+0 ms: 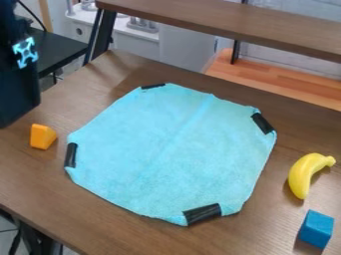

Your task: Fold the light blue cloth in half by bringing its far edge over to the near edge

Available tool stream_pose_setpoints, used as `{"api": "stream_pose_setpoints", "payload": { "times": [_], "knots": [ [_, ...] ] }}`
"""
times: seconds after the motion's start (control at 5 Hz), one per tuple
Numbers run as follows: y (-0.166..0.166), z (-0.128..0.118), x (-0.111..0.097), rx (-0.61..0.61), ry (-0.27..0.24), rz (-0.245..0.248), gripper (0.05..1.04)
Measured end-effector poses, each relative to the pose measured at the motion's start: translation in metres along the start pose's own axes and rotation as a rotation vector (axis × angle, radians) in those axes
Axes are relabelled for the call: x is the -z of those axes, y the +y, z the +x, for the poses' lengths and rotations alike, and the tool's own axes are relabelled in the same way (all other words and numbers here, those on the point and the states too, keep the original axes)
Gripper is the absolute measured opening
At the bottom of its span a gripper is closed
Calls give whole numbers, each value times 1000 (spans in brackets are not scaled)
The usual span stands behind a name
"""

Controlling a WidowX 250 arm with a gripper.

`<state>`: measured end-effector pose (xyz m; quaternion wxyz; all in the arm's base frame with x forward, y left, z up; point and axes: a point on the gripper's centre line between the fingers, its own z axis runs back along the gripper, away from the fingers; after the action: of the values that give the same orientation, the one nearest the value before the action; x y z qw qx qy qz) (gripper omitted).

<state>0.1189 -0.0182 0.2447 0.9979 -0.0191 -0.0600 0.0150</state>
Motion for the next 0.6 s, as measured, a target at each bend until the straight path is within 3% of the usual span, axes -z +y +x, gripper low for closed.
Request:
{"api": "stream_pose_setpoints", "payload": {
  "times": [0.2, 0.4, 0.6],
  "knots": [
    [0, 0, 2, 2, 1, -4, 999],
    [14, 29, 30, 39, -59, -24, 999],
    [30, 65, 65, 198, -90, -40, 999]
  ]
}}
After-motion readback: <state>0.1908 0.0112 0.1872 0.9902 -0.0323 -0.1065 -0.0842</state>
